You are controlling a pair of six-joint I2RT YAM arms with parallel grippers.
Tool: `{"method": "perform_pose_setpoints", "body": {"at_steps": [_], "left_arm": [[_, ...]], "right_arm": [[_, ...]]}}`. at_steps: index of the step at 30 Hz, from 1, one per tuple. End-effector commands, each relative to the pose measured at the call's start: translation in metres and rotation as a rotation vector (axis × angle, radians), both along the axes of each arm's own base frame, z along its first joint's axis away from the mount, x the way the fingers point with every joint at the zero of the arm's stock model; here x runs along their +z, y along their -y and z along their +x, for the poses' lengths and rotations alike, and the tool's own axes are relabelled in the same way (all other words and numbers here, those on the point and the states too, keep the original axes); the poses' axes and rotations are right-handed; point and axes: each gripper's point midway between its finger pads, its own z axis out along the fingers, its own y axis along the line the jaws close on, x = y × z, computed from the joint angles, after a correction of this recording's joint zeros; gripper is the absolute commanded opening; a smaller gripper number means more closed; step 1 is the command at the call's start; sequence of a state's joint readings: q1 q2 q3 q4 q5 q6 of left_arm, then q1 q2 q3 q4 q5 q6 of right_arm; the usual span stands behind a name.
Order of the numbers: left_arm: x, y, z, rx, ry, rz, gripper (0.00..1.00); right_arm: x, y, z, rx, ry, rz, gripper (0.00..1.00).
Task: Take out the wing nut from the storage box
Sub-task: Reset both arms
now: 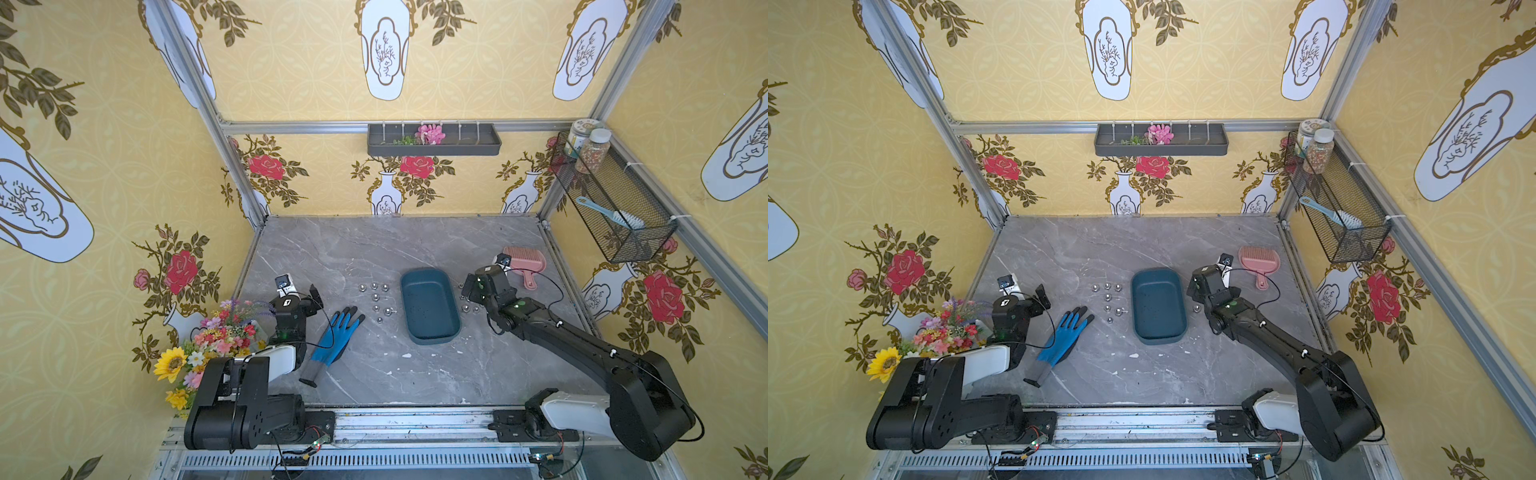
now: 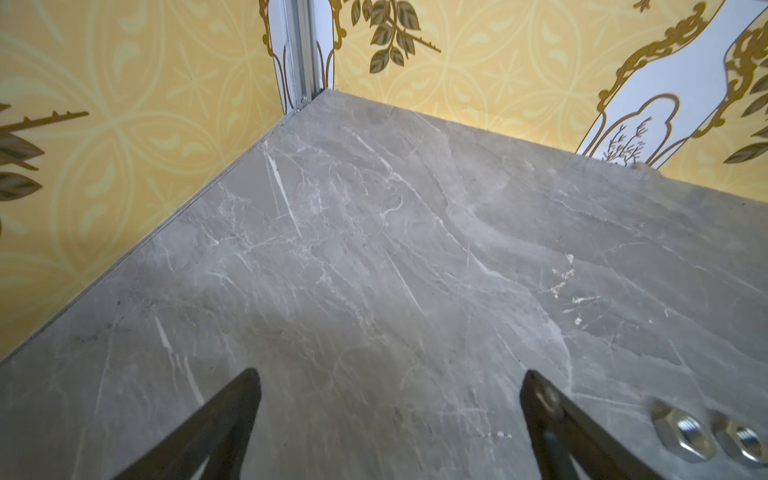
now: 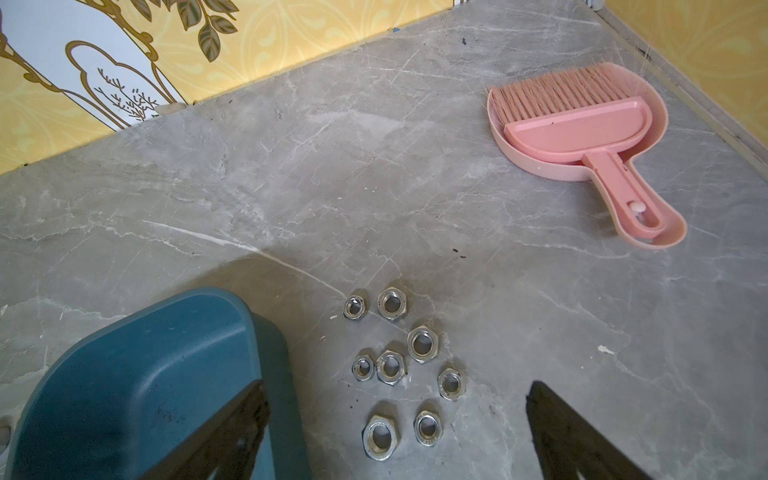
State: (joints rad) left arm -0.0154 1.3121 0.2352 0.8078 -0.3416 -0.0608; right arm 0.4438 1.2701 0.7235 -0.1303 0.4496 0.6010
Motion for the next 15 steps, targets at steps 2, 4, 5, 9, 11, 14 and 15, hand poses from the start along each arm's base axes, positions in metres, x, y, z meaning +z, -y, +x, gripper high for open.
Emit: {"method": "perform_pose_setpoints", "body": {"at_steps": [2,4,5,9,11,14,15], "left_arm": [[0.019,-0.002,0.005,0.013,0.087,0.007,0.99],[0.019,-0.006,0.002,0.040,0.094,-0.002,0.99],[0.019,-0.007,0.001,0.050,0.093,0.002,0.99],[0.020,-0.003,-0.001,0.020,0.108,-0.001,0.99],[0.022,0.003,-0.009,-0.025,0.144,-0.008,0.99],[0.030,0.012,-0.028,-0.092,0.265,0.012,0.99],[0.029,0.003,-0.026,-0.030,0.258,0.013,0.99]], "right_arm": [[0.008,0.003,0.004,-0.019,0.034,0.003,0.97],[0.008,0.002,0.004,-0.017,0.032,0.001,0.97],[0.008,0.003,0.004,-0.018,0.031,-0.002,0.97],[0.007,0.005,0.003,-0.028,0.035,-0.001,0.97],[0.006,0.004,0.003,-0.022,0.037,0.006,0.97],[0.007,0.003,0.003,-0.019,0.038,0.009,0.97],[0.007,0.003,0.003,-0.018,0.040,0.011,0.97]]}}
